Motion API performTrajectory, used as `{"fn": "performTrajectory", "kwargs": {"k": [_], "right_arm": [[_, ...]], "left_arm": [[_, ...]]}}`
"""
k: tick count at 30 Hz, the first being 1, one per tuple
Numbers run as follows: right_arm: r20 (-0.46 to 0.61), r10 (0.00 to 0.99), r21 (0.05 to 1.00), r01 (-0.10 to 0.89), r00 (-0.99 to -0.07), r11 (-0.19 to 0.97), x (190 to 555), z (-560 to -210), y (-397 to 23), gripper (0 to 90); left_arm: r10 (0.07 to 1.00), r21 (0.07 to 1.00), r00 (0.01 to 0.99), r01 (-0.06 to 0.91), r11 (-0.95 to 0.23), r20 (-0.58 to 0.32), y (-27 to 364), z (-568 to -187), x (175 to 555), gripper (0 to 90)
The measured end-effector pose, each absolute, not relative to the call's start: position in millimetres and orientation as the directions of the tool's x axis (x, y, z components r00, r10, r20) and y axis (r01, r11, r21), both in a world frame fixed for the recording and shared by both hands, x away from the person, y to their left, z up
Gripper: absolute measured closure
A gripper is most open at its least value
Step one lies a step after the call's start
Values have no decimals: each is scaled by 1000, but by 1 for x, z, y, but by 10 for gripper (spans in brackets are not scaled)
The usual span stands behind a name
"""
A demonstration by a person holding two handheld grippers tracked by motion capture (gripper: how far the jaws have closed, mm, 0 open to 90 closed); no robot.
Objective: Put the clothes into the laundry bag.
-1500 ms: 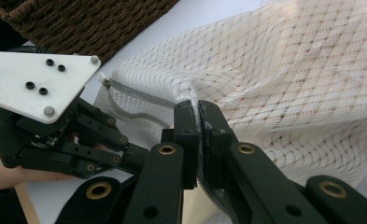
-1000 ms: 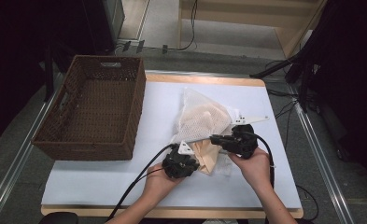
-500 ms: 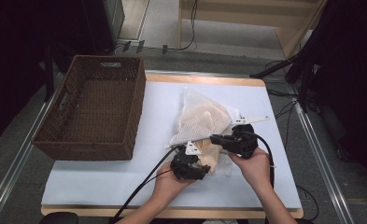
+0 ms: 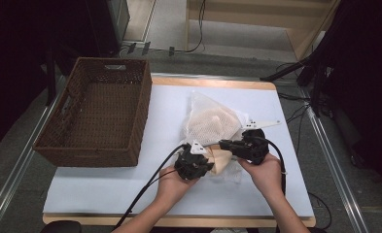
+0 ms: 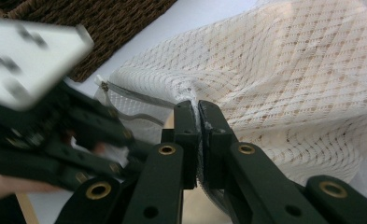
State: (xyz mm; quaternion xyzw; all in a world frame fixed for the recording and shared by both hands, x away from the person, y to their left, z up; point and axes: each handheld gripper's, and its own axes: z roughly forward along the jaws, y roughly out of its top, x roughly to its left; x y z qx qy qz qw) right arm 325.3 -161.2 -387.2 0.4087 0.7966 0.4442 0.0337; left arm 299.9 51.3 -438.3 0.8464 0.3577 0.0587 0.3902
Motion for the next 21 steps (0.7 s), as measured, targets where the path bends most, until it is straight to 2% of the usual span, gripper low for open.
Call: {"fn": "performTrajectory", "kwargs": {"k": [8, 14, 21], "right_arm": [[323, 674, 742, 620, -665, 256, 325, -385, -158, 877], [322, 671, 738, 621, -668, 264, 326, -387, -154, 878], [321, 676, 732, 627, -664, 268, 329, -390, -153, 878]], "left_arm": [[711, 749, 685, 552, -367, -157, 70, -417, 318, 815], [733, 739, 673, 543, -398, -100, 58, -422, 333, 815], [750, 730, 658, 547, -409, -73, 42, -435, 353, 814]]}}
